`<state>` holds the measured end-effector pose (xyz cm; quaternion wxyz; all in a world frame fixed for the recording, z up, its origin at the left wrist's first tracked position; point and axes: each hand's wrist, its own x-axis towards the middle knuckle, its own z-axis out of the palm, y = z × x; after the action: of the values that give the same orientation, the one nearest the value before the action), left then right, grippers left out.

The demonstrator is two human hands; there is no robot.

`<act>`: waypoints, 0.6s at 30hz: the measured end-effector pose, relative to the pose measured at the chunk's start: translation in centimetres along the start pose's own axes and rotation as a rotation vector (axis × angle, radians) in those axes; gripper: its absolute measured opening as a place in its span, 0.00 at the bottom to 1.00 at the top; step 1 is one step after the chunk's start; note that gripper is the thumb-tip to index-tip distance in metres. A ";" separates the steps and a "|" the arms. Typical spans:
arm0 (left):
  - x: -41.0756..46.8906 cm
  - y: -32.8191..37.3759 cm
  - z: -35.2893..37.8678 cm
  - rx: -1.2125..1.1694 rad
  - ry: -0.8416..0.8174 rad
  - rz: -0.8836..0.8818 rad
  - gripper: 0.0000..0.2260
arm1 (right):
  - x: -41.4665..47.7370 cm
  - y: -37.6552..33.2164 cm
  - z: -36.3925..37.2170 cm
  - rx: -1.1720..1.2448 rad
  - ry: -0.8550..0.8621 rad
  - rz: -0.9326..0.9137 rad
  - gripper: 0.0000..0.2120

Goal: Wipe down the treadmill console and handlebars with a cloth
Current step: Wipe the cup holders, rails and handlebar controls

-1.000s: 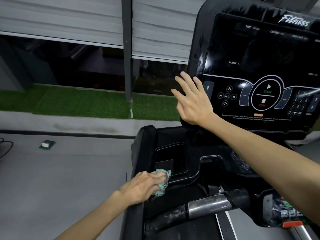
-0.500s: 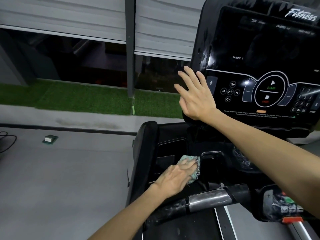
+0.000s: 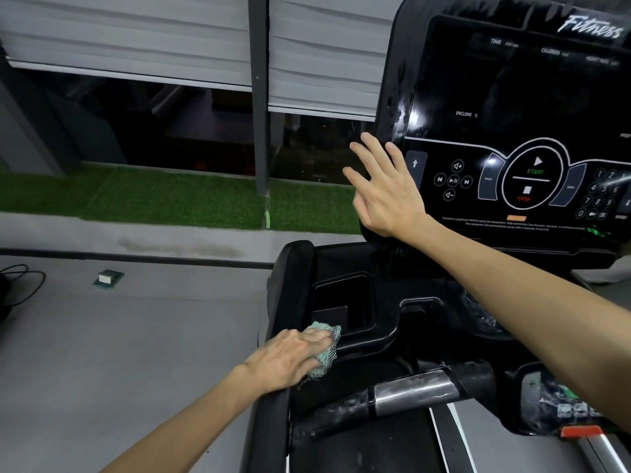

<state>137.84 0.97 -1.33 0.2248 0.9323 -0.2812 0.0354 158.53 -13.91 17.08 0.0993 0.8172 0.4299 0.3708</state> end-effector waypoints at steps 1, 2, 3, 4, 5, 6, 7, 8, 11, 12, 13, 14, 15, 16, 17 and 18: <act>0.2 0.0 0.2 -0.002 -0.013 -0.005 0.20 | 0.0 0.0 0.1 0.001 0.002 -0.001 0.19; 0.5 0.2 0.3 -0.008 -0.023 -0.011 0.21 | 0.0 0.0 0.1 0.000 0.002 -0.001 0.19; 0.9 0.6 0.4 -0.011 -0.023 -0.012 0.21 | 0.0 -0.1 0.1 -0.002 0.001 -0.001 0.19; 1.5 1.0 0.7 -0.005 -0.008 -0.008 0.22 | 0.0 -0.1 0.1 -0.003 0.000 -0.001 0.18; 2.4 1.5 1.1 -0.002 0.012 0.002 0.21 | 0.0 0.0 0.1 -0.003 -0.001 -0.001 0.18; 3.6 2.2 1.5 -0.008 0.039 0.026 0.20 | 0.0 0.0 0.1 -0.002 -0.002 0.000 0.18; 5.1 3.0 2.0 -0.021 0.074 0.053 0.20 | 0.0 0.0 0.0 -0.002 -0.003 0.000 0.18; 6.6 3.8 2.4 -0.045 0.101 0.068 0.21 | 0.0 0.1 0.0 -0.002 -0.004 -0.001 0.19; 10.5 5.3 3.1 -0.064 0.077 0.079 0.23 | 0.0 0.1 0.1 0.005 -0.005 -0.002 0.19; 11.7 5.3 3.4 -0.054 0.086 0.092 0.22 | 0.0 0.1 0.2 0.008 0.000 -0.005 0.19; 12.9 5.1 3.6 -0.041 0.093 0.103 0.22 | 0.0 0.1 0.2 0.008 0.004 -0.007 0.18; 14.1 4.9 3.6 -0.034 0.099 0.105 0.21 | 0.0 0.2 0.2 0.008 0.006 -0.009 0.18; 15.2 4.7 3.4 -0.035 0.109 0.100 0.21 | -0.1 0.2 0.2 0.011 0.008 -0.011 0.18; 16.2 4.4 3.3 -0.034 0.118 0.088 0.21 | -0.1 0.2 0.2 0.016 0.012 -0.013 0.18; 17.1 4.3 3.1 -0.026 0.119 0.068 0.21 | 0.0 0.2 0.2 0.022 0.016 -0.016 0.18; 17.7 4.4 3.0 -0.010 0.116 0.045 0.21 | 0.0 0.3 0.3 0.028 0.019 -0.018 0.19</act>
<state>150.17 -12.62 1.18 0.2447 0.9209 -0.2889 0.0928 158.86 -14.05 17.00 0.0875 0.8111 0.4433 0.3715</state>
